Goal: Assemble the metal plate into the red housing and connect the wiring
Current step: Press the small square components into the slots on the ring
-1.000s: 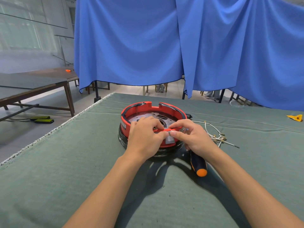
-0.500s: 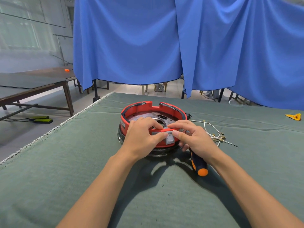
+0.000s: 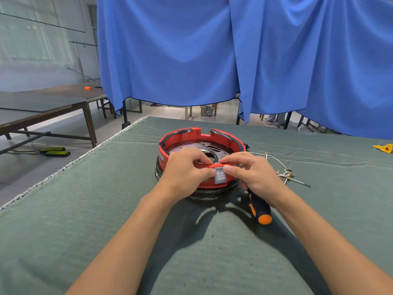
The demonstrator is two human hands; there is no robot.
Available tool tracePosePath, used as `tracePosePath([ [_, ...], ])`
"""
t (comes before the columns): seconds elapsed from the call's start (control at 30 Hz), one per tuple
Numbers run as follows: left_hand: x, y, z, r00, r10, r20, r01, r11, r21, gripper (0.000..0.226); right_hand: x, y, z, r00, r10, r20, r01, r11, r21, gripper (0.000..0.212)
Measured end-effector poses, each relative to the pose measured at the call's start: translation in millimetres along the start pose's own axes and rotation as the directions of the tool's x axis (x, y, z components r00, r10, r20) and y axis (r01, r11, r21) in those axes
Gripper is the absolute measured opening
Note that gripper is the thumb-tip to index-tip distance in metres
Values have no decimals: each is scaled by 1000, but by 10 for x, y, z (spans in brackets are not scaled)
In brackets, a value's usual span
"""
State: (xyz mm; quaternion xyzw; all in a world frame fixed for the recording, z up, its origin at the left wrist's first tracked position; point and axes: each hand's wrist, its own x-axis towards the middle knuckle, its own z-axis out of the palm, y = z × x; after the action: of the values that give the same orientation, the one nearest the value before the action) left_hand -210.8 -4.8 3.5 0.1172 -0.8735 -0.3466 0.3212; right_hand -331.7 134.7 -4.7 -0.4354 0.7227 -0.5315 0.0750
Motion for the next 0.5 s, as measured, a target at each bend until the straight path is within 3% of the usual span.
tracePosePath([
  [0.27, 11, -3, -7, 1000, 31, 2, -31, 999, 26, 14, -10, -46, 17, 1000, -18, -26, 16, 996, -82, 16],
  [0.5, -44, 19, -54, 994, 98, 40, -102, 990, 96, 21, -121, -88, 12, 998, 42, 41, -46, 994, 99, 25],
])
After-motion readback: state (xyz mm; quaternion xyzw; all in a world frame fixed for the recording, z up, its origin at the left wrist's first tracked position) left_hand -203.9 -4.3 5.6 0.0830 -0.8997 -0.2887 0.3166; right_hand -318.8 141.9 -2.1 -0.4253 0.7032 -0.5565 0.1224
